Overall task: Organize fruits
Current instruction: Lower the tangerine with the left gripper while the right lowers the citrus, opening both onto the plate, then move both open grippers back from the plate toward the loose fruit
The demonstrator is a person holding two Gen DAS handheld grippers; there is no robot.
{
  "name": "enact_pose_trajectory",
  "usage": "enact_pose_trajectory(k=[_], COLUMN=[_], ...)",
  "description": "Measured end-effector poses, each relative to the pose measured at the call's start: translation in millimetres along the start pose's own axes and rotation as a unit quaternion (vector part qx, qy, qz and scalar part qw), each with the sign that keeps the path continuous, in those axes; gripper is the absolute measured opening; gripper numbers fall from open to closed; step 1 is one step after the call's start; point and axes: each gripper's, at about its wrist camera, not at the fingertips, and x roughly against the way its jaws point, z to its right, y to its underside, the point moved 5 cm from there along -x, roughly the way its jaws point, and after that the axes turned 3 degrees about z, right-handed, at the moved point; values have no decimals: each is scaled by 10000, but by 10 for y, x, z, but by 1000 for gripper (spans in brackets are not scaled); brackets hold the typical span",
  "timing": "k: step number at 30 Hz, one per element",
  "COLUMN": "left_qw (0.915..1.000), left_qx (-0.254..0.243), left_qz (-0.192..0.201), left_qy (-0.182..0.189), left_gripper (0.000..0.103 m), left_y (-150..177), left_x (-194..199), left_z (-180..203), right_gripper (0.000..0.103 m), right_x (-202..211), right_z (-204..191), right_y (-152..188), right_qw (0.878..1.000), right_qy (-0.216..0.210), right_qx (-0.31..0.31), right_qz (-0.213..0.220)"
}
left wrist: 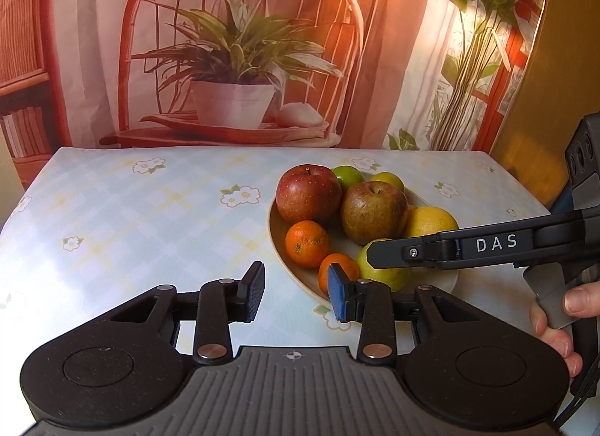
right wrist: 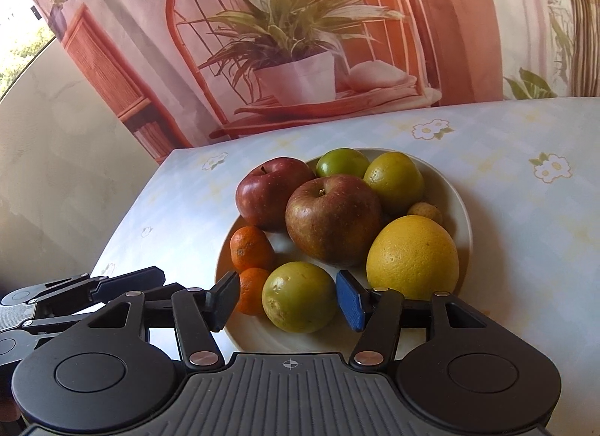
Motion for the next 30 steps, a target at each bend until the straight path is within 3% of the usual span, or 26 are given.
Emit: enact_pose_trajectory(k=[11,24,30], left_qw=[9999,9998,9998], left_qx=[-81,-8,-18], left_qz=[-18,83,121], left_qy=[-57,-167,-165], left_gripper=[39,39,39], left_y=[142,291,343], left_x=[248,581,716], left_z=[108,215,284], right_gripper=[53,53,53], right_x=[346,978,1175], right_z=[-194,-129,-116], right_y=[170,467,694], right_qw=[9972,9907,9875], right_qy=[163,506,669], right_qx=[668,761,870], right_qz=[285,1004,1134])
